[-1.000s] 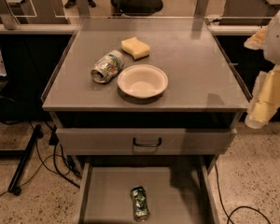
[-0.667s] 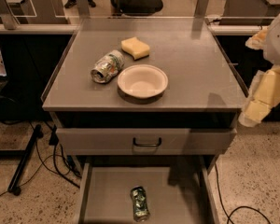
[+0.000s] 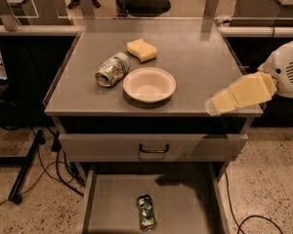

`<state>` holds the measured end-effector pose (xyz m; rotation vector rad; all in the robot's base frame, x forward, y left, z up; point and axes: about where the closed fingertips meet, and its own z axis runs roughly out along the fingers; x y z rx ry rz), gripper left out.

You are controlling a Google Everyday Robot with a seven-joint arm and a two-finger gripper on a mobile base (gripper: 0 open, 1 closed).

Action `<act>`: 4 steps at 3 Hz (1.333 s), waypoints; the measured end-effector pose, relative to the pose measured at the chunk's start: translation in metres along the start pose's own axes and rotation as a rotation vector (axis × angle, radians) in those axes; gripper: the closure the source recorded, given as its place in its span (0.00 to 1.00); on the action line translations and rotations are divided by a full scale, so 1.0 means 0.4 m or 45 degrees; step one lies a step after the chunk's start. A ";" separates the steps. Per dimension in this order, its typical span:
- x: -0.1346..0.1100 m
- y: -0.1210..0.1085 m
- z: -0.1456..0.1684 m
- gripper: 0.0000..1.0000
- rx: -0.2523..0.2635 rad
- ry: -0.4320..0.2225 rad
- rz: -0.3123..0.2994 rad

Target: Pick green can from middle drawer and place on counter

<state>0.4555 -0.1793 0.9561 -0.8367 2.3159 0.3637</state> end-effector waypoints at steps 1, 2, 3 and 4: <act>-0.010 0.014 0.025 0.00 -0.046 -0.091 0.238; -0.017 0.017 0.024 0.00 -0.052 -0.104 0.265; 0.007 0.027 0.050 0.00 -0.104 -0.105 0.302; 0.068 0.063 0.138 0.00 -0.205 -0.063 0.415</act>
Offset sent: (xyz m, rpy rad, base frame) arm 0.0031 0.0096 -0.0043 0.1414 0.0423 -0.1085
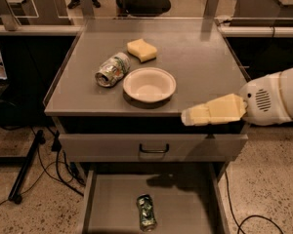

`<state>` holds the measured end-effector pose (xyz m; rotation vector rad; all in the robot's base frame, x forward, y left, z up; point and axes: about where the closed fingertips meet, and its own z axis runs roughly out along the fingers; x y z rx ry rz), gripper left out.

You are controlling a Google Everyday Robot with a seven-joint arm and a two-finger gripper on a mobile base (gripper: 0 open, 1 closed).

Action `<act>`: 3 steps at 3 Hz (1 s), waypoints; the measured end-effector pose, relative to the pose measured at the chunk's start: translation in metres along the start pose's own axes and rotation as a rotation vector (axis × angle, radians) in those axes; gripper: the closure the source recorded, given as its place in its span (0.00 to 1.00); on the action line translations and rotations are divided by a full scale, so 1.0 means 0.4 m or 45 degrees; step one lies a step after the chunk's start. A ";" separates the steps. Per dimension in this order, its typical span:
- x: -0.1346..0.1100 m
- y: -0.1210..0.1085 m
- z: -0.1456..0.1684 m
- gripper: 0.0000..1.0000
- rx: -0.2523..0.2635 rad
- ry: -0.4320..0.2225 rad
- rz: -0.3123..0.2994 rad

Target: Pick green can from middle drawer and place on counter

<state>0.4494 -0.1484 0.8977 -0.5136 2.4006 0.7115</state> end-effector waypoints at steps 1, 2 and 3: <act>0.107 -0.007 0.108 0.00 -0.061 0.111 0.135; 0.173 -0.014 0.181 0.00 -0.093 0.193 0.223; 0.179 -0.015 0.186 0.00 -0.095 0.201 0.231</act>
Offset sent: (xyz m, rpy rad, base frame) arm -0.0262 0.0339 -0.1414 0.0756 0.3577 -0.0356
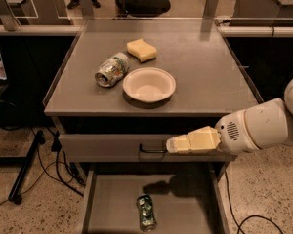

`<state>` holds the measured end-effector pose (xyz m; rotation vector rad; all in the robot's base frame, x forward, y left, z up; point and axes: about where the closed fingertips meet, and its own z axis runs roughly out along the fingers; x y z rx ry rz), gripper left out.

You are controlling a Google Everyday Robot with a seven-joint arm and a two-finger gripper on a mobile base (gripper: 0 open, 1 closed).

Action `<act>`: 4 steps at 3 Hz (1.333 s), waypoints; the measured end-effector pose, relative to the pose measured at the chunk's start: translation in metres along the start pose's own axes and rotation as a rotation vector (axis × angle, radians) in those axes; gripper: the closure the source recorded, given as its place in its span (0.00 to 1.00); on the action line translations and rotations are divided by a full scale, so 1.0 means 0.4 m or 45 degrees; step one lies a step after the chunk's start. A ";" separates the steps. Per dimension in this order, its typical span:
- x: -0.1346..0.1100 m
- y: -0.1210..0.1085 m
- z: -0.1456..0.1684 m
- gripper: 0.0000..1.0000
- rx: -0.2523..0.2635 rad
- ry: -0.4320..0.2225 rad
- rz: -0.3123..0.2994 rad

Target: Pick green can from middle drawer and place on counter

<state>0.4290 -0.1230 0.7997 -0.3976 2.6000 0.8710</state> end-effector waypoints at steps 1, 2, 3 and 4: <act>0.015 0.015 -0.002 0.00 0.007 -0.046 -0.025; 0.119 0.026 0.173 0.00 0.015 0.008 0.045; 0.198 0.018 0.303 0.00 0.065 0.050 0.071; 0.253 -0.003 0.403 0.00 0.098 0.096 0.087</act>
Offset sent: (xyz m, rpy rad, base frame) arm -0.0527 0.0686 -0.1464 0.0094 0.1298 -0.0906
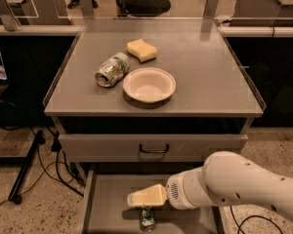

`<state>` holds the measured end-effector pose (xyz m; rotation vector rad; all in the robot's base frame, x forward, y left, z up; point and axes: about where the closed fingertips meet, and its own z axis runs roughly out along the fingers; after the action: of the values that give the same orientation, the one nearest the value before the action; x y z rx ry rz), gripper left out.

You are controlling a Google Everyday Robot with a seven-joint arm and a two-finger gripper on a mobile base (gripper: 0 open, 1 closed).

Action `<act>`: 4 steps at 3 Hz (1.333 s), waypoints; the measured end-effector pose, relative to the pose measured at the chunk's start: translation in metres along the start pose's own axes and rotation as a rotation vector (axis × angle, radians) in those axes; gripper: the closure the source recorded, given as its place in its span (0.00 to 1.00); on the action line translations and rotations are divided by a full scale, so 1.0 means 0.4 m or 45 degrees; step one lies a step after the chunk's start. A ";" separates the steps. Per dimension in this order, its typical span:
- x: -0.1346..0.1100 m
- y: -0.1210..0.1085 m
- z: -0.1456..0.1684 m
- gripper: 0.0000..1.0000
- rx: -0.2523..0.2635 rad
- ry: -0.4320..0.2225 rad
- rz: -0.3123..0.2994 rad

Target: Pick green can from middle drawer and place on counter

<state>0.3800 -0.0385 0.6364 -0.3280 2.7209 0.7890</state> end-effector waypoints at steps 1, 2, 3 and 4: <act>0.037 -0.041 0.098 0.00 0.062 0.049 0.016; 0.050 -0.072 0.172 0.00 0.078 0.113 0.025; 0.056 -0.078 0.191 0.00 0.077 0.126 0.034; 0.056 -0.107 0.242 0.00 0.095 0.084 0.112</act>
Offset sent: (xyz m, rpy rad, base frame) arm 0.0128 0.0184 -0.1237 -0.0936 0.1824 0.0479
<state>0.3921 -0.0237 0.5296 -0.2234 2.8354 0.7085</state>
